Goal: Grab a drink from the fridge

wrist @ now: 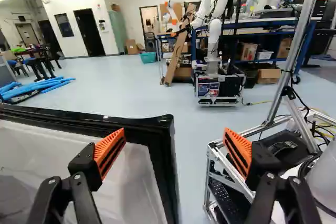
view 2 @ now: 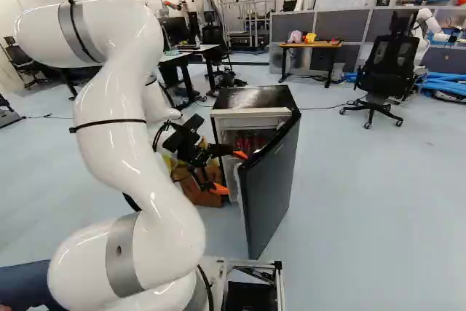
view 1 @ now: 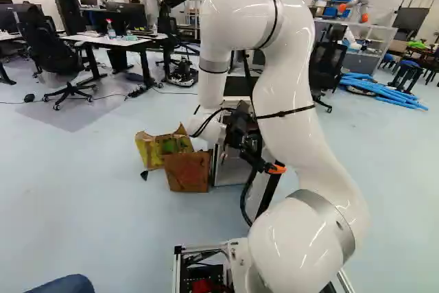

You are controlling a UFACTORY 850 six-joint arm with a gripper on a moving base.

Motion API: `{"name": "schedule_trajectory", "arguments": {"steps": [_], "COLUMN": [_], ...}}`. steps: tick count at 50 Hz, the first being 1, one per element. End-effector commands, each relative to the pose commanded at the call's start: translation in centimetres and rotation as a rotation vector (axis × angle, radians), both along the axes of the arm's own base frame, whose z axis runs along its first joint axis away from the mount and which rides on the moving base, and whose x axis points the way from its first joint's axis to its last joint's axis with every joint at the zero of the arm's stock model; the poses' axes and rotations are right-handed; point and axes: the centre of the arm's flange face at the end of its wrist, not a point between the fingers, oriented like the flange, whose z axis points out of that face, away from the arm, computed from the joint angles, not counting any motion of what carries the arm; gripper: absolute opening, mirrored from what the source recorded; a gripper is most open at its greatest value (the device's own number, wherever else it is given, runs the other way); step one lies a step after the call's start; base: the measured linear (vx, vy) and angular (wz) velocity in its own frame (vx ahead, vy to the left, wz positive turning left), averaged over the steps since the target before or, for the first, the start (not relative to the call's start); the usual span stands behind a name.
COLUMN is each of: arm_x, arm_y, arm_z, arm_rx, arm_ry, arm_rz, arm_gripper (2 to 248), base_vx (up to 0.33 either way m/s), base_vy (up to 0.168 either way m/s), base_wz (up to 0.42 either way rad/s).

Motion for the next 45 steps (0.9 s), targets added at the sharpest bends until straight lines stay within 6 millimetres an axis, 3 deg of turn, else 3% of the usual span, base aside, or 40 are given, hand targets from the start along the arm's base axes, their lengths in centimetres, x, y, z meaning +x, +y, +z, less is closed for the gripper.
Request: {"name": "schedule_trajectory", "arguments": {"steps": [45], "arm_x": [5.6], "arm_y": [-9.1], "arm_z": [1.9], "arm_rx": [0.029], "arm_ry": [-0.12], "arm_rz": [-0.229], "arm_gripper": [247], "base_vx": [0.0], "base_vy": [0.0], "base_wz": [0.0]}}
